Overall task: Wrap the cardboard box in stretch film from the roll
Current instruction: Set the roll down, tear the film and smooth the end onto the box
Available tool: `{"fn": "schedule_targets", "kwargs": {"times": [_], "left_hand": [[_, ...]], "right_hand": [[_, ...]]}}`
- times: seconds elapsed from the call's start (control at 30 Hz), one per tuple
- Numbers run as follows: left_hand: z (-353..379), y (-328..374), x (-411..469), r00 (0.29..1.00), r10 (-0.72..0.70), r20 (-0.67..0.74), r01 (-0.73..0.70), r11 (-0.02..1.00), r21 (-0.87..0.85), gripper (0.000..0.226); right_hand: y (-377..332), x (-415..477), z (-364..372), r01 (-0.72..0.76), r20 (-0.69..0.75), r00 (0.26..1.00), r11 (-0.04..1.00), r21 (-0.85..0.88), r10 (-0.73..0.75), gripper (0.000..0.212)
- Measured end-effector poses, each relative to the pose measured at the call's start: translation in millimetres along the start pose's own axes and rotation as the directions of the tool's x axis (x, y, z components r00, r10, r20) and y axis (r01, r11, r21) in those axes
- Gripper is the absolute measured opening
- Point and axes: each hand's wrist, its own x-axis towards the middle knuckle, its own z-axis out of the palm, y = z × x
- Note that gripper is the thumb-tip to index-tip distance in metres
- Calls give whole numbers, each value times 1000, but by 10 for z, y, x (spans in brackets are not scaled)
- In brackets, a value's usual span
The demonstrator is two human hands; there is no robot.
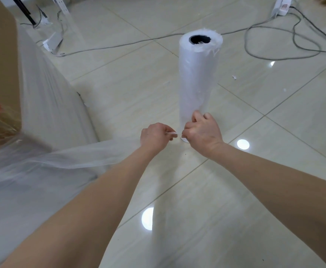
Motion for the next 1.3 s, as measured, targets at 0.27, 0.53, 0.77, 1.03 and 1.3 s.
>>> {"fn": "schedule_targets", "kwargs": {"times": [0.27, 0.53, 0.77, 1.03, 1.3], "left_hand": [[-70, -152, 52, 992, -119, 53, 127, 968, -215, 12], [-134, -203, 74, 996, 79, 45, -82, 994, 72, 27], [174, 221, 46, 982, 186, 5, -175, 913, 369, 59], [178, 47, 64, 999, 47, -13, -44, 984, 171, 22], [178, 4, 50, 993, 79, -90, -65, 987, 145, 22]], "right_hand": [[128, -107, 56, -31, -136, 988, 958, 285, 72, 15], [253, -157, 127, -156, -94, 973, 899, 410, 211, 20], [225, -156, 208, -266, -24, 949, 836, 480, 315, 22], [216, -181, 236, -246, -47, 949, 830, 500, 310, 21], [121, -156, 183, -114, -228, 951, 921, 372, 210, 19]]}}
